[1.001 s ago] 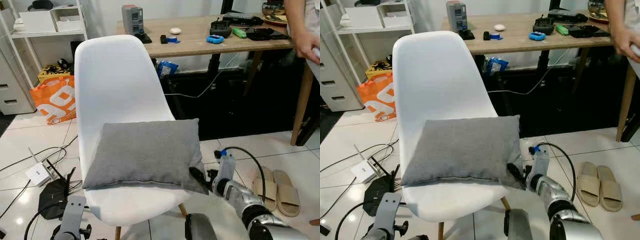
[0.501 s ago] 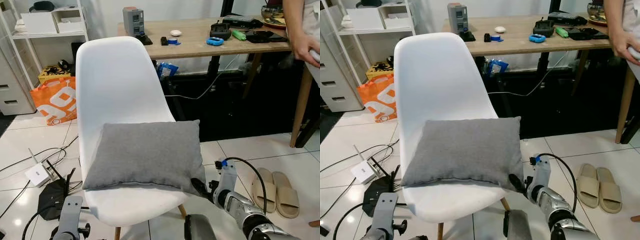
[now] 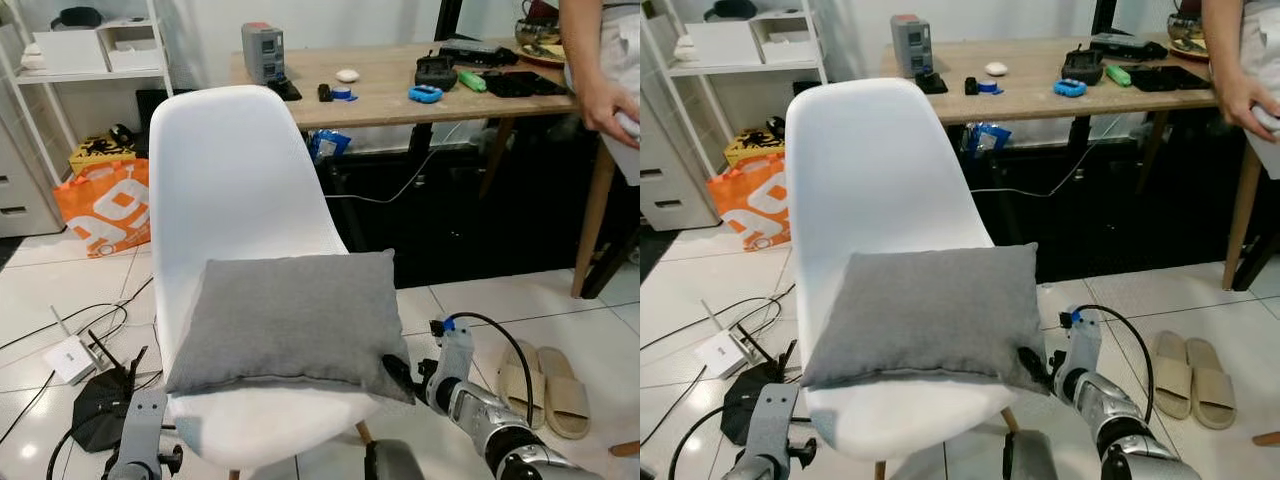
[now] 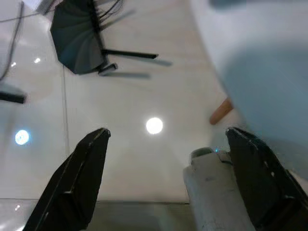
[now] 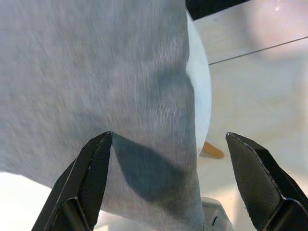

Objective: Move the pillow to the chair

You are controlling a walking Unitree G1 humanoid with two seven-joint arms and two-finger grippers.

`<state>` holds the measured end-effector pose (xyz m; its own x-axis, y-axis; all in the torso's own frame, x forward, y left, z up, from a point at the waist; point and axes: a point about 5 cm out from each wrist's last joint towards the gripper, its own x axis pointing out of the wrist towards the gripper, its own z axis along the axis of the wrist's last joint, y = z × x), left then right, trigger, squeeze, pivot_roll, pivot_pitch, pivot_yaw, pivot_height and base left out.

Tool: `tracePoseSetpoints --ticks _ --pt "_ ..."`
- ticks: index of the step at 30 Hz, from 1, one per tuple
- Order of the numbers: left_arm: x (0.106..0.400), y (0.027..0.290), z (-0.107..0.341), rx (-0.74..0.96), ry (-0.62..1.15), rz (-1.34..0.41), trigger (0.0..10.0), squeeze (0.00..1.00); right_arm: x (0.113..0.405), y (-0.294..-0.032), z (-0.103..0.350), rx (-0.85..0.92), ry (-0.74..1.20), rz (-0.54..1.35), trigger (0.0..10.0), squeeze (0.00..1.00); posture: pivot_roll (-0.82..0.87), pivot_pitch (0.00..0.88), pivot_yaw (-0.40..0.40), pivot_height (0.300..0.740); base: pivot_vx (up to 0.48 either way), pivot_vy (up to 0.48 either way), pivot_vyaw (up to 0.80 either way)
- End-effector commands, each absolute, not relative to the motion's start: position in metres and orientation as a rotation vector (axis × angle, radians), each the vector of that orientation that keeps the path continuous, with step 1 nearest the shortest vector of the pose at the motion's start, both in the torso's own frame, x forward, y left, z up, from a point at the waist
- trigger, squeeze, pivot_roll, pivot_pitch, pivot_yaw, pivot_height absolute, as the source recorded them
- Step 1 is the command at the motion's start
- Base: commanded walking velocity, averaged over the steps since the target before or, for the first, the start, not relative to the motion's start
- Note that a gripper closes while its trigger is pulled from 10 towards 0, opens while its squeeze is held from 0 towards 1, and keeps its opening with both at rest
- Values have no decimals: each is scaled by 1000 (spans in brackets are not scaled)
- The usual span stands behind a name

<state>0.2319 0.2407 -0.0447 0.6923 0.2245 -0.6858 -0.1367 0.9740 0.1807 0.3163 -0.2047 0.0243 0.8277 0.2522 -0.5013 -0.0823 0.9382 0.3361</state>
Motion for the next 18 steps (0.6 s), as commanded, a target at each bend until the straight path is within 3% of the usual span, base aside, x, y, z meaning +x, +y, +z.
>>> tracePoseSetpoints --ticks 1,13,18 --pt "232 239 -46 98 789 206 10000 0 316 -202 23 311 581 182 10000 0 -114 62 -9 613 0 0 0" --pt "230 239 -47 92 796 203 10000 0 316 -203 23 304 580 178 10000 0 -112 67 -8 658 0 0 0" --pt "230 239 -47 91 808 199 10000 0 316 -203 24 302 581 182 10000 0 -113 65 -9 678 -473 0 0"
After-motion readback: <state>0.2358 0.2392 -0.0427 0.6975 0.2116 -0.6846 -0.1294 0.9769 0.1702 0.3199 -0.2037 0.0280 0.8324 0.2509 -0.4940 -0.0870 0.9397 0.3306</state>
